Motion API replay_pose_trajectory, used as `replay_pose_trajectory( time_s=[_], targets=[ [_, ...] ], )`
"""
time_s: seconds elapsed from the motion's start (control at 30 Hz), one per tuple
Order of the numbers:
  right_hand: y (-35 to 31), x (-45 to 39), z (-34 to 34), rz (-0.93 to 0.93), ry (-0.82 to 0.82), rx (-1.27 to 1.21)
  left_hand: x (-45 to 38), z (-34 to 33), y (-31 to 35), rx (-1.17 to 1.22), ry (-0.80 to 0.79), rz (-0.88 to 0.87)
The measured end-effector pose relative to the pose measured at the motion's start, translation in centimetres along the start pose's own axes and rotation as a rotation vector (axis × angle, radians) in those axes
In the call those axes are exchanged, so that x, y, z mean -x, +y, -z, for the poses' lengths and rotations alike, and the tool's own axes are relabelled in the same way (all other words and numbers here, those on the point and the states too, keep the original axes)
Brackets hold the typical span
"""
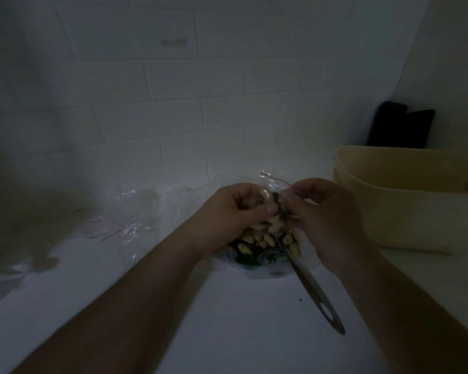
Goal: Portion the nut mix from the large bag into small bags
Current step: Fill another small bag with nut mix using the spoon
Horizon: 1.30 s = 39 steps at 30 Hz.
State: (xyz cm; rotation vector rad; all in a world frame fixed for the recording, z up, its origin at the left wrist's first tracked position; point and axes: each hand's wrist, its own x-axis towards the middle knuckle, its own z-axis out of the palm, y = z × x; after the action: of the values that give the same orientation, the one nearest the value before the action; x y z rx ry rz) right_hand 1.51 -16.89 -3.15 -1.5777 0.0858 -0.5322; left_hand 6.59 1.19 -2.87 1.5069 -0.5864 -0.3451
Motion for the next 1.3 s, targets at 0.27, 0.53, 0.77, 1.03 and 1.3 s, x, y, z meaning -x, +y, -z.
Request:
replay_pose_trajectory(
  time_s=[0.27,0.53,0.77,1.03,1.3],
  targets=[
    [0.5,-0.3,0.3,-0.082,-0.102,-0.053,-0.1,-0.4,-0.3,0.073,0.027,0.014],
    [0.5,-0.4,0.4,-0.108,-0.069,-0.17,-0.1,-0.4,0.2,0.239,-0.035,0.013],
    [0.3,-0.2,0.1,-0.114,-0.025,-0.145,0.2,0.0,-0.1,0.195,-0.151,0.065],
    [-0.2,0.4,-0.3,-0.155,-0.126,-0.178,-0.1,-0.3,-0.2,0.232,-0.017,0.018],
    [0.0,0.7,-0.1,-0.184,-0.227,-0.093,-0.4,-0.3,0.1,0.3,0.129,0.04]
  ],
)
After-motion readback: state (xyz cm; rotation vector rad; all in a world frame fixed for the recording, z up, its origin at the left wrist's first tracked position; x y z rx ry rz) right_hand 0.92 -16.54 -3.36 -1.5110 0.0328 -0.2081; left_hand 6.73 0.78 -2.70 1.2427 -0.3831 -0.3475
